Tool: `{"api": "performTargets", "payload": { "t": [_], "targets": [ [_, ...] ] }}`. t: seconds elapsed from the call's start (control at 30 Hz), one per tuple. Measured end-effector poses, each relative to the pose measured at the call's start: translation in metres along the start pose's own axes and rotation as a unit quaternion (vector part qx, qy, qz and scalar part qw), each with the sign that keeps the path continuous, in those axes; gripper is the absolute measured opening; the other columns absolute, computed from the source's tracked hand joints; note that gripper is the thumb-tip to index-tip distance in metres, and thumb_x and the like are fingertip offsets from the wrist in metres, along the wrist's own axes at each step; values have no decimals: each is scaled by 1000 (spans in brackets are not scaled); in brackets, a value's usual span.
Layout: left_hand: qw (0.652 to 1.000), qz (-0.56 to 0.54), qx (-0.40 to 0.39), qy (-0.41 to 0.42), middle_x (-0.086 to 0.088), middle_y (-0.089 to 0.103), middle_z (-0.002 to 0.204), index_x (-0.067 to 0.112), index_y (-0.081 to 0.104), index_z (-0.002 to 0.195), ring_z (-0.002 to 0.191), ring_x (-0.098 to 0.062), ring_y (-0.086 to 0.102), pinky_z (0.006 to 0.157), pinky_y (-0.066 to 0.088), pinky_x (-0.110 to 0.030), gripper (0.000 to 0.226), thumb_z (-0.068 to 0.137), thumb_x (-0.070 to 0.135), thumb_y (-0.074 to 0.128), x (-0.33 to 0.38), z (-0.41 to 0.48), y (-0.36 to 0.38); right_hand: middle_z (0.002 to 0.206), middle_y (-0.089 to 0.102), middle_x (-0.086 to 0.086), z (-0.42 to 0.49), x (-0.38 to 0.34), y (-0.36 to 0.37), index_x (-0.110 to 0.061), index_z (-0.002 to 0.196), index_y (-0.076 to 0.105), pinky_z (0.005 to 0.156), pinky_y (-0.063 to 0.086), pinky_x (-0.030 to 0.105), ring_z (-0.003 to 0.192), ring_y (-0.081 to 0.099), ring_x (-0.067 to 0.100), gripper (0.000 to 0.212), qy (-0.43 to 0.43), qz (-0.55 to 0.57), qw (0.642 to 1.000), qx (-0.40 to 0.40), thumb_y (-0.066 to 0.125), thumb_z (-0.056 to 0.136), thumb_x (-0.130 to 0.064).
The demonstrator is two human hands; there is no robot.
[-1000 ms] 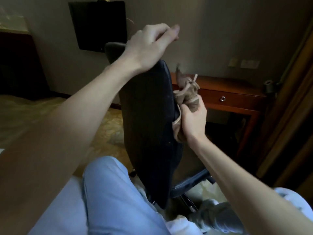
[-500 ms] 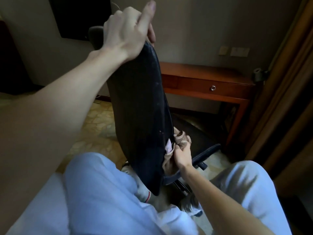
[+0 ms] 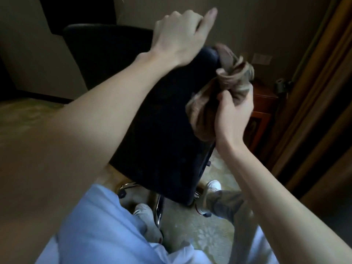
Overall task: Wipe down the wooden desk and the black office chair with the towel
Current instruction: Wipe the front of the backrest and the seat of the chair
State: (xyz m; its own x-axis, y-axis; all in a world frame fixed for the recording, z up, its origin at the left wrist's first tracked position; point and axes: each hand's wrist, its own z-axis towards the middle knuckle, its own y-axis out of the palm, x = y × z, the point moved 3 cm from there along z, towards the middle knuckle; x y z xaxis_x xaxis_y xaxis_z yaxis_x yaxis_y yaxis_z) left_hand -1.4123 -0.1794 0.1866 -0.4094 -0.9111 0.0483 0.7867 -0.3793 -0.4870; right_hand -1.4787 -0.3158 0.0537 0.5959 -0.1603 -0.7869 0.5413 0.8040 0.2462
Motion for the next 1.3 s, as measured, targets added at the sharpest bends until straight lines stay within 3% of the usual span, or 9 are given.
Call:
{"api": "performTargets", "payload": {
  "t": [0.13,0.23,0.37,0.47,0.6,0.8,0.97,1.1,1.3],
  "targets": [
    [1000,23,5,7,-12,71,87,16,65,86,89,-38,65,73,44,-41,65,103,60,21,-55,-6,-2,139,47,17,-4,16,18,-13,139,48,116,32,31,129,45,30,66,-122,-127,984,2,64,75,-19],
    [999,48,6,-3,-5,58,76,18,56,77,77,-28,55,80,42,-43,63,106,58,16,-93,-20,-6,138,40,29,-21,66,23,-16,126,48,109,31,35,121,39,40,61,-215,-262,940,-32,63,66,-18],
    [999,41,-13,15,-5,59,83,19,52,81,89,-35,60,71,31,-38,53,108,52,20,-108,-15,-3,126,51,20,-73,162,15,-26,124,63,90,34,48,111,42,39,57,-358,-486,761,-237,76,68,-22],
    [999,13,-13,43,-7,60,88,17,54,86,92,-36,58,72,30,-37,48,109,48,25,-115,-16,-5,127,57,15,-82,203,-6,-24,116,67,95,33,50,117,43,39,35,-429,-499,673,-337,55,84,-26],
    [999,29,-20,24,-6,69,106,14,71,106,108,-26,60,101,37,-41,65,105,62,28,-119,-14,-4,126,61,14,-52,191,-22,-21,123,65,89,34,49,114,49,39,37,-536,-486,540,-429,47,91,-25],
    [994,42,51,-82,-5,71,108,14,72,102,114,-22,58,113,32,-42,74,103,67,21,-162,-27,-10,137,47,16,35,59,11,-24,144,47,97,36,52,121,45,39,51,-573,-406,687,-186,59,96,-36],
    [989,76,100,-82,-6,51,147,19,50,146,143,-23,40,125,15,-52,52,110,47,27,-186,-68,2,140,55,25,56,44,52,-11,133,64,115,26,67,131,44,48,46,-580,-364,718,-125,70,91,-27],
    [986,56,144,-66,-9,48,150,17,48,150,145,-25,39,123,18,-56,45,111,38,36,-192,-76,8,125,67,20,-13,137,57,-5,121,72,109,40,62,120,55,46,34,-584,-402,624,-329,74,89,-14],
    [989,54,136,-12,-7,49,149,20,45,152,144,-24,40,123,18,-59,46,109,38,42,-198,-80,4,132,67,6,-74,210,43,-20,112,77,119,28,48,130,58,32,27,-585,-447,425,-526,71,88,-30]
  ]
}}
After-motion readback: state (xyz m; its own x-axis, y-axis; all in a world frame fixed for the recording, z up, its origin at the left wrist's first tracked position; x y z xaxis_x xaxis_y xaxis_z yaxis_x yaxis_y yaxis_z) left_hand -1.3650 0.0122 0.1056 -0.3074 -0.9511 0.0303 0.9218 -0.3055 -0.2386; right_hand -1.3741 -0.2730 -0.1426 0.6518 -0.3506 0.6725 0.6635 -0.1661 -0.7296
